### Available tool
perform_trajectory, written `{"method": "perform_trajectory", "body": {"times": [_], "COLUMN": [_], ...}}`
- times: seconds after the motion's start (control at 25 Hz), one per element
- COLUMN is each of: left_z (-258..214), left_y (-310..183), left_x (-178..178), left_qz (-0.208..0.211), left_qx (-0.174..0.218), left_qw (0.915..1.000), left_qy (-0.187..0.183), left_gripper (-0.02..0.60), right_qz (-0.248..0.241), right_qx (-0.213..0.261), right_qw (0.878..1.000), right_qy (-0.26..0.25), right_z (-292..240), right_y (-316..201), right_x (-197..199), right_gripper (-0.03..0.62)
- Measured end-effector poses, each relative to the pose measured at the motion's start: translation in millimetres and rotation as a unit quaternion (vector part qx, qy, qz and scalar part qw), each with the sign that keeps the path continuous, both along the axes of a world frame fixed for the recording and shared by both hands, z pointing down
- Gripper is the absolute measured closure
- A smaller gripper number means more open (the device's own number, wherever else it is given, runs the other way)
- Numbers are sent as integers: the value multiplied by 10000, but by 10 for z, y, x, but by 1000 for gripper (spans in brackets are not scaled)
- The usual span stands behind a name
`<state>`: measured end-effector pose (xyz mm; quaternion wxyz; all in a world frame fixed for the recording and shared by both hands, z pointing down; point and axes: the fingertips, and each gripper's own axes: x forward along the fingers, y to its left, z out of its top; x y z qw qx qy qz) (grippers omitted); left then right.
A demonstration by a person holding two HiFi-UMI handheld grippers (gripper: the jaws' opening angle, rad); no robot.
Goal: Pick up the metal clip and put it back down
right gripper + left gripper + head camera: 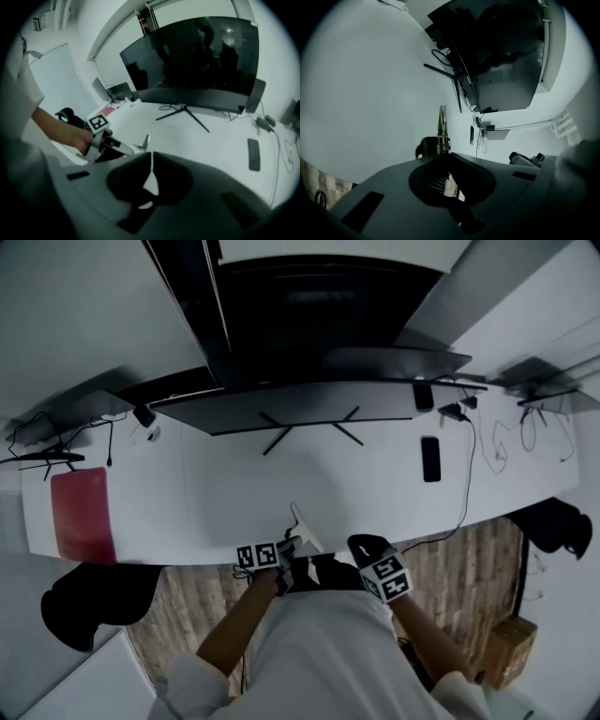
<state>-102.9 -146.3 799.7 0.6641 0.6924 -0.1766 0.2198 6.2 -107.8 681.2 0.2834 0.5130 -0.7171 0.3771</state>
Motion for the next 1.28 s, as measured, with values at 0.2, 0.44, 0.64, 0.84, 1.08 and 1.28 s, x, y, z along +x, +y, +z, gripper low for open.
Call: {"method": "perform_trajectory", "body": {"times": [0.2, 0.44, 0.64, 0.84, 1.08, 1.28], "left_z": [-204, -401, -563, -704, -758, -796], "left_y": [-77, -148, -156, -173, -207, -203], "left_x": [41, 101, 227, 402, 611, 888], "left_qz": [167, 423, 585, 616, 562, 351], "left_qx": [42, 115, 175, 143, 196, 157], "left_qw": [9997, 9987, 9973, 9966, 9971, 9981], "left_qy": [164, 252, 411, 521, 469, 472], "left_gripper": [548, 548, 548, 548, 548, 548], "right_qz": [54, 292, 445, 504, 625, 502], "right_qx": [101, 268, 363, 412, 439, 467], "right_qw": [9998, 9988, 9979, 9973, 9967, 9974], "right_qy": [146, 277, 312, 349, 286, 236], "right_z": [-25, -150, -188, -219, -197, -213], "right_y": [2, -57, 5, 77, 158, 171], "right_x": [18, 100, 153, 258, 534, 826], "right_gripper": [560, 560, 560, 560, 560, 560]}}
